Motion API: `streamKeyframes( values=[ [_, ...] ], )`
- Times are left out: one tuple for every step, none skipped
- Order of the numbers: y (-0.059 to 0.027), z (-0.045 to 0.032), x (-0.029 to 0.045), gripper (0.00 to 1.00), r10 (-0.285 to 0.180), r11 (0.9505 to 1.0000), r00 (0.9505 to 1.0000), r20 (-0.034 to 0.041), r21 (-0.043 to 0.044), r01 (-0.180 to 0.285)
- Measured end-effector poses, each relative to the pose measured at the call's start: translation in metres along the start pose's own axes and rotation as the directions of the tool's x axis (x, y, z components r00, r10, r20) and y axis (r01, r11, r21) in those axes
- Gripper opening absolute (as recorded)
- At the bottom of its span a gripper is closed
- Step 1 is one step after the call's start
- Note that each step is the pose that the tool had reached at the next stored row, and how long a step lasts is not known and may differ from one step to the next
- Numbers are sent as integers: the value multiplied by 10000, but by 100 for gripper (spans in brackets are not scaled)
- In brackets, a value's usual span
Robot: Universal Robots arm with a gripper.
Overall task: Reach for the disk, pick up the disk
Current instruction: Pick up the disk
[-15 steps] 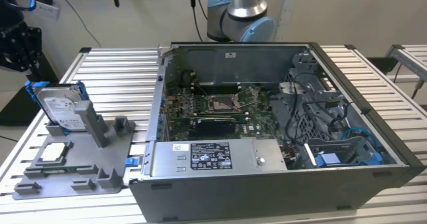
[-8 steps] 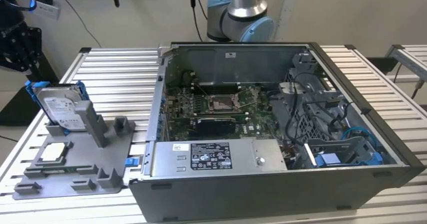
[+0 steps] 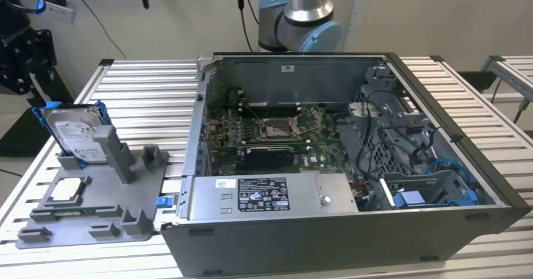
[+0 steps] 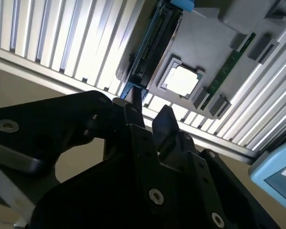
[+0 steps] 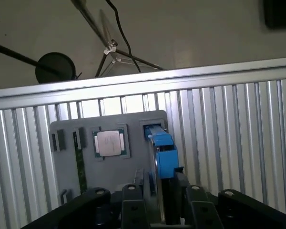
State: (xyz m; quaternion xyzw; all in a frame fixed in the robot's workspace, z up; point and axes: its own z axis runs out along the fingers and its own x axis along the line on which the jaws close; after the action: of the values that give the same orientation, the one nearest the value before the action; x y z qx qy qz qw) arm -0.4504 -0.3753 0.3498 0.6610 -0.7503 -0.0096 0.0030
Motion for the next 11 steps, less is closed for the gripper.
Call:
streamKeyframes(
  values=[
    [0,1,0,100,-1,10000,10000,2,9,1],
    [0,3,-1,100,-1,10000,10000,7,19,1],
    [0,8,-2,100,-3,10000,10000,11,24,3],
    [1,15,-6,100,-8,10000,10000,15,24,8],
    [2,28,-15,100,-26,10000,10000,18,25,26],
    [3,49,-29,100,-74,10000,10000,20,33,74],
    [4,67,-38,100,-135,9999,9999,21,47,135],
    [5,85,-47,100,-206,9998,9998,22,66,206],
    [6,102,-55,100,-279,9996,9996,22,86,279],
    [6,120,-62,100,-350,9993,9994,23,104,350],
    [7,138,-66,100,-393,9992,9992,23,117,393]
  ],
)
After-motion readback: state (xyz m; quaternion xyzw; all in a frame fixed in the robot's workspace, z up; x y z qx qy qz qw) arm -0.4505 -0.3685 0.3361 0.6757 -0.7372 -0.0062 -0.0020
